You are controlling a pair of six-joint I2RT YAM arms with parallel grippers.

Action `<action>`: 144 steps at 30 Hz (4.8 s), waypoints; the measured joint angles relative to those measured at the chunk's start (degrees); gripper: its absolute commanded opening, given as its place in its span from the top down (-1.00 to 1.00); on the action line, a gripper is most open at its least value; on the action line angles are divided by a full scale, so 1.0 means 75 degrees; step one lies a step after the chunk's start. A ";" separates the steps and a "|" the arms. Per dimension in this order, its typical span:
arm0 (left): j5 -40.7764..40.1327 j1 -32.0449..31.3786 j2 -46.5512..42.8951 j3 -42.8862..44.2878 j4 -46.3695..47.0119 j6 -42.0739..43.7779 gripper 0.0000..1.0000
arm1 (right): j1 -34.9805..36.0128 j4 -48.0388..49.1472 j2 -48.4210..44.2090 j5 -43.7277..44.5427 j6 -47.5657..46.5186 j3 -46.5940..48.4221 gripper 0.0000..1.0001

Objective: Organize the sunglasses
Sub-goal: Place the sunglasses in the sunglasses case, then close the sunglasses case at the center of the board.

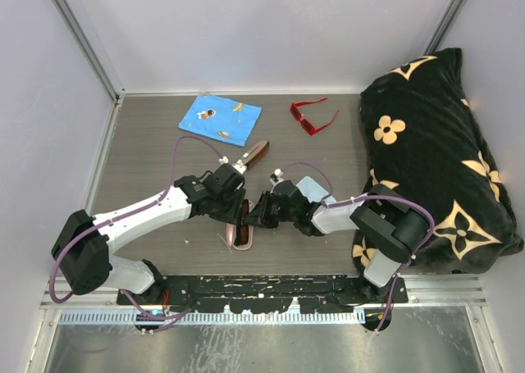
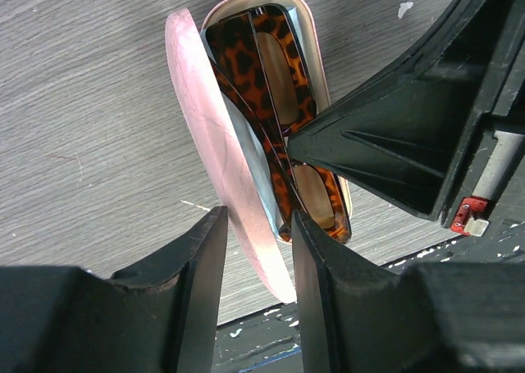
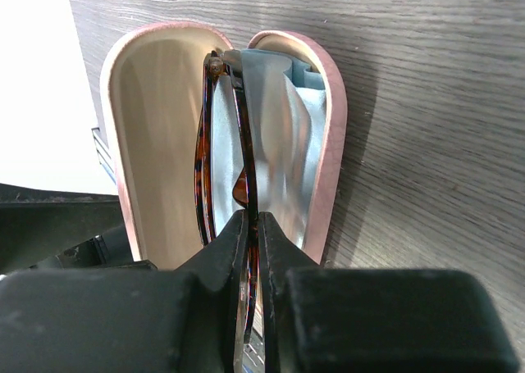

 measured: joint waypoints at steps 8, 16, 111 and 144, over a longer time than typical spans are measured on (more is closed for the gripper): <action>0.0000 0.0000 0.0000 0.0000 -0.0003 0.0000 0.24 | 0.0006 0.0187 0.0280 -0.0064 0.0006 0.0061 0.99; -0.0006 0.0000 0.0000 0.0000 -0.0017 0.0006 0.24 | 0.0006 0.0265 0.0414 -0.0087 -0.0044 0.0114 0.70; 0.0460 -0.0119 0.0079 -0.0015 0.0446 -0.0017 0.40 | 0.0041 -0.2340 -0.0204 0.1026 -0.1454 0.0600 0.96; -0.0446 -0.0405 -0.0318 0.0178 0.0568 -0.0335 -0.34 | 0.0041 -0.3879 -0.3360 0.3363 -0.2043 0.0589 0.05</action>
